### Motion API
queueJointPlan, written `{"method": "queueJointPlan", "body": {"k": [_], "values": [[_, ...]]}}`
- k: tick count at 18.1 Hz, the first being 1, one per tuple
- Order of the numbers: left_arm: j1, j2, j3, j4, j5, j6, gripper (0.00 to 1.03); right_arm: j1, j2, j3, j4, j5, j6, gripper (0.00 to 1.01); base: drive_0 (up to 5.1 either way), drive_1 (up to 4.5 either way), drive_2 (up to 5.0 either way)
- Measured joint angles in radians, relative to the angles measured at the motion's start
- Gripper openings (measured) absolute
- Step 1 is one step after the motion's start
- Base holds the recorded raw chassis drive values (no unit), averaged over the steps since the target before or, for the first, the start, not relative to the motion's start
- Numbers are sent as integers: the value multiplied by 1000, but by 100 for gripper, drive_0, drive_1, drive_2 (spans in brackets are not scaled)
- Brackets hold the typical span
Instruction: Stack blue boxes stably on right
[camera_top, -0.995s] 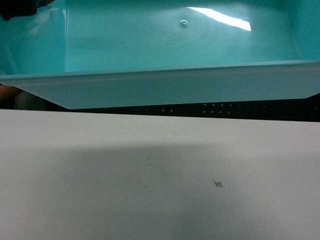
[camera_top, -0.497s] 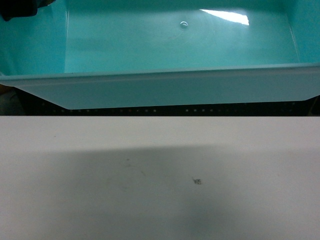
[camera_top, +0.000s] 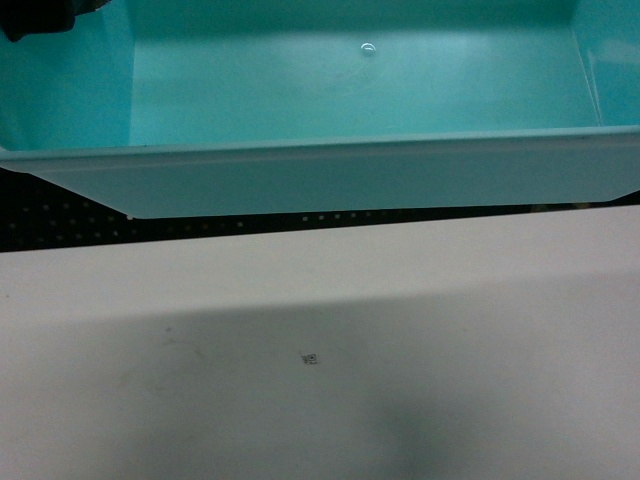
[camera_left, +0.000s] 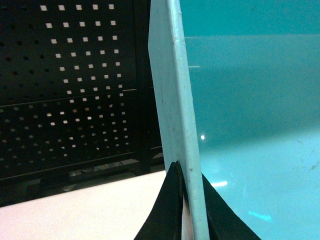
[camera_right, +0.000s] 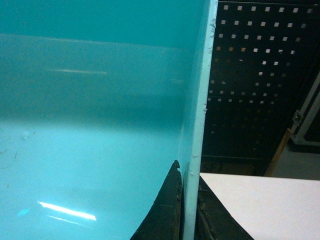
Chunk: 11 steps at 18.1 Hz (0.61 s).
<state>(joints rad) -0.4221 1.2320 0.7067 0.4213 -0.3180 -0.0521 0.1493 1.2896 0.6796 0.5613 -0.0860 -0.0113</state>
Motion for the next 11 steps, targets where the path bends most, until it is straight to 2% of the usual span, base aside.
{"method": "queueJointPlan", "body": {"k": [11], "values": [[0,0,0,0,0,0,2,0,0,0,0,0,0,2,-170,-170,-170]]}}
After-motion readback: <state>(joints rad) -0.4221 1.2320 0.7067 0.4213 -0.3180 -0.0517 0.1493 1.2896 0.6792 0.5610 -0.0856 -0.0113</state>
